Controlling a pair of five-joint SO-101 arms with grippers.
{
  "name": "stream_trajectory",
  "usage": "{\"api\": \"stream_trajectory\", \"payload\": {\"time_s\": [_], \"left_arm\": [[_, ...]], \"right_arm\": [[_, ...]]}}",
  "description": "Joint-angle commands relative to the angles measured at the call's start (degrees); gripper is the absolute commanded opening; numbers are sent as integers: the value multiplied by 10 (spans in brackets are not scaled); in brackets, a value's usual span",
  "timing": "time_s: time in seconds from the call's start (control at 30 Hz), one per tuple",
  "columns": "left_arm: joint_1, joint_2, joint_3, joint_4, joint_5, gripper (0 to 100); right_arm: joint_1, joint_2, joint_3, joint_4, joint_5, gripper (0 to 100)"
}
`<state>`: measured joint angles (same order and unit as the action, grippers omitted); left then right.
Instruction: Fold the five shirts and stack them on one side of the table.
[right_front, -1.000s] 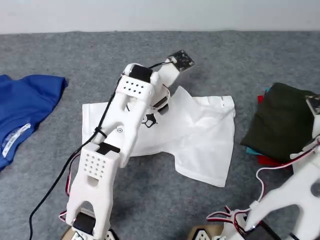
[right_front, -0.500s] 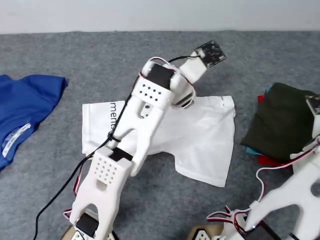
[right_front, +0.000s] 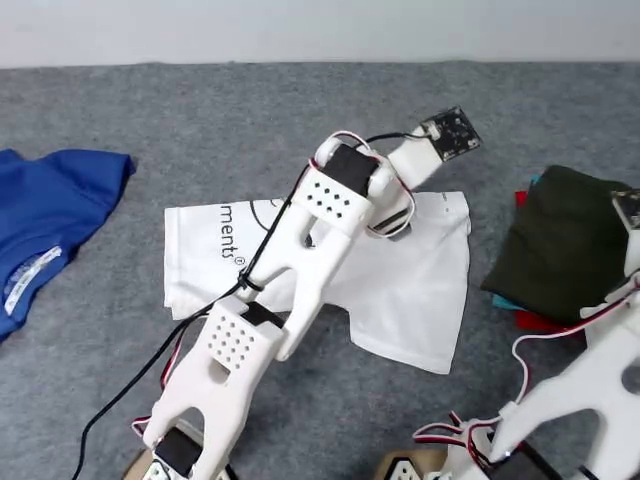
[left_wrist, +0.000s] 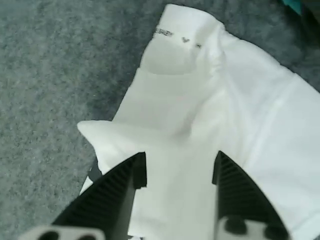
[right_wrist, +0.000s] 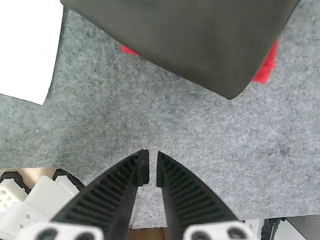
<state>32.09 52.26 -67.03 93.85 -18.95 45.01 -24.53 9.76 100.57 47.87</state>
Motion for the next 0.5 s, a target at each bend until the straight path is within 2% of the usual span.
{"api": "stream_trajectory", "payload": {"time_s": [0.0,0.27,0.37,0.47], "left_arm": [[4,5,-24,-14,-4,224],[1,78,-29,-76,-3,224],[-1,89,-29,-101,26,217],[6,89,-31,-120,34,164]], "right_arm": [[2,-23,-2,22,2,43],[2,-23,-2,22,2,43],[2,-23,-2,22,3,43],[2,-23,-2,22,4,43]]}}
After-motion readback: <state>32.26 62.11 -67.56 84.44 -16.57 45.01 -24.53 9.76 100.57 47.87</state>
